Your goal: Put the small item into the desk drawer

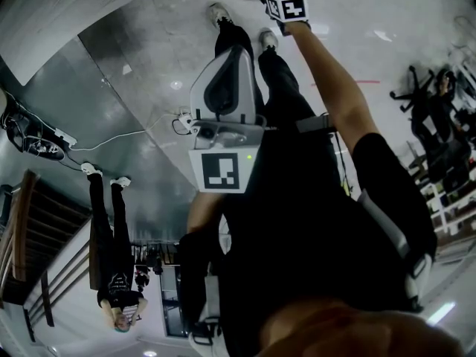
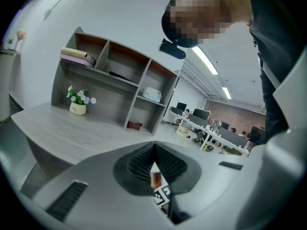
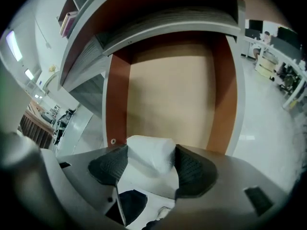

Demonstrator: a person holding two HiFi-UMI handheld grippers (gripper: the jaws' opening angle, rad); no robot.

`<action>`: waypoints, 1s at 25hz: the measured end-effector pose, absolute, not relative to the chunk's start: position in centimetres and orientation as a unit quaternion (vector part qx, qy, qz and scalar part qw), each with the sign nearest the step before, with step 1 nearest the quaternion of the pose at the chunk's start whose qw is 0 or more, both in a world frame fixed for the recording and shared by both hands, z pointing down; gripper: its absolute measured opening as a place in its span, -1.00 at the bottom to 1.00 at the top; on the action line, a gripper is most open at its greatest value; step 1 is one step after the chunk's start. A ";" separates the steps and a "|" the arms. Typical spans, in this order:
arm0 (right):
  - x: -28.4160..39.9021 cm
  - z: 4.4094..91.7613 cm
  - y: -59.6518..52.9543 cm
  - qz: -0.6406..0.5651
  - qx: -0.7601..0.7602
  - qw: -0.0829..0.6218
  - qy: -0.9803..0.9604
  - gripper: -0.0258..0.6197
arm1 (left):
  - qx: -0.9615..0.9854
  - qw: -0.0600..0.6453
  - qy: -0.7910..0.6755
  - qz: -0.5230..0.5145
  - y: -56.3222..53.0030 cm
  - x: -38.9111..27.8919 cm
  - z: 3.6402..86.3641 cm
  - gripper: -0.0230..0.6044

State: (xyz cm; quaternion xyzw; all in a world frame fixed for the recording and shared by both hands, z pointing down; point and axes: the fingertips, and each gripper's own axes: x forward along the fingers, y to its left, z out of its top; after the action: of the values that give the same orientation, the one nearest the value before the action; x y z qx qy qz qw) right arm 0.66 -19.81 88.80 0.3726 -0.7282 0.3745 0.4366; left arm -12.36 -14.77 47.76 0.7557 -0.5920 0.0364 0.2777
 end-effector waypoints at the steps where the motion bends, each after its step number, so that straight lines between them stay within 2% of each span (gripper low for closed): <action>1: 0.8 89.0 -19.8 0.372 0.375 0.445 -0.724 0.01 | 0.756 0.277 -0.593 0.036 -14.8 -12.4 47.7 -0.96; 14: 1.8 90.1 -20.0 0.354 0.376 0.512 -0.686 0.01 | 0.749 0.276 -0.602 0.033 -14.9 -12.9 47.7 -0.96; 25: 1.9 90.5 -20.0 0.376 0.371 0.517 -0.673 0.01 | 0.744 0.280 -0.606 0.032 -14.4 -13.0 48.0 -0.96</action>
State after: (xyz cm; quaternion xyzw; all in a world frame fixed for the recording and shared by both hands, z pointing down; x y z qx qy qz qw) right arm 1.91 -20.04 90.49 0.3709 -0.6734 0.3762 0.5172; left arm -12.96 -14.42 48.02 0.7438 -0.6062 0.0316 0.2798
